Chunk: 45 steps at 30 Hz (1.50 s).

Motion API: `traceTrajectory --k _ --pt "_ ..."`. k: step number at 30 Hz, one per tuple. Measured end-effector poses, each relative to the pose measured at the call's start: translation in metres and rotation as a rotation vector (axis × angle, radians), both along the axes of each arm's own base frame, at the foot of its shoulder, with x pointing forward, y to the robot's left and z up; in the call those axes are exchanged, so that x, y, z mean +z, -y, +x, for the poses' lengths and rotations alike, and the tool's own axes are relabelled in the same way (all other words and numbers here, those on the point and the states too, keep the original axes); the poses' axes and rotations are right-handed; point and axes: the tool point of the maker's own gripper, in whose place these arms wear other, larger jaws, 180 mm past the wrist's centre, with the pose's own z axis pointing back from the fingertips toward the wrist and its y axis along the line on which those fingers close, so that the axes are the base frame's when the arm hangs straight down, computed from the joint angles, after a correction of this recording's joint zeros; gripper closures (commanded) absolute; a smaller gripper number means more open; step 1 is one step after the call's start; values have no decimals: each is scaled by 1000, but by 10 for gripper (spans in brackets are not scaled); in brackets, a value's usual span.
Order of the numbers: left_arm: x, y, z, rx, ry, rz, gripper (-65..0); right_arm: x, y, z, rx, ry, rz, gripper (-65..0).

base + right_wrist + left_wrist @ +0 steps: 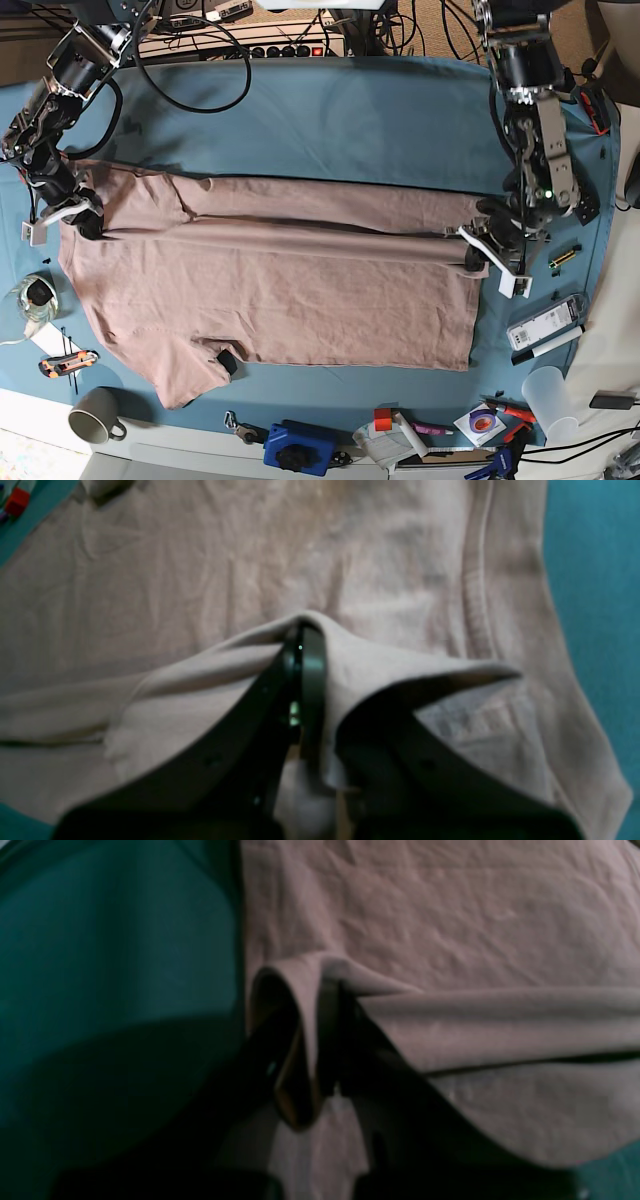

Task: Fold the T-shirt properly
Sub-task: 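Lower the folded edge onto the shirt and open both grippers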

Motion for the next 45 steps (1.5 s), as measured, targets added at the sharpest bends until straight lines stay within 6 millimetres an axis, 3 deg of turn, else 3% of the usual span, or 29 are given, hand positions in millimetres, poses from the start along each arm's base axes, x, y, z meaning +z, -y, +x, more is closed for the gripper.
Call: traceTrajectory --k 3,10,18,25,30,38,41,43,45 --pt "-6 0 7 3 -24 -12 0 0 1 1 -2 -2 -12 0" --pt "6 1 18 4 11 -17 0 8 5 10 -10 29 -43 0" --pt "6 0 18 5 11 -16 0 -1 -4 40 -1 15 29 0" --pt "10 -1 22 13 41 -18 0 14 -3 63 -5 54 31 0" --pt "-1 3 25 -6 11 -32 0 10 -1 63 -12 48 15 0" --pt "1 8 40 -27 8 -49 0 10 0 63 -13 48 12 0" --pt "0 8 39 -31 -6 -47 -142 10 0 63 -13 48 12 -18" --pt "-1 7 39 -29 -10 -46 -232 12 -1 63 -14 55 26 -103" --pt "-2 7 38 -31 -19 -45 -280 16 -4 65 -14 72 61 -158"
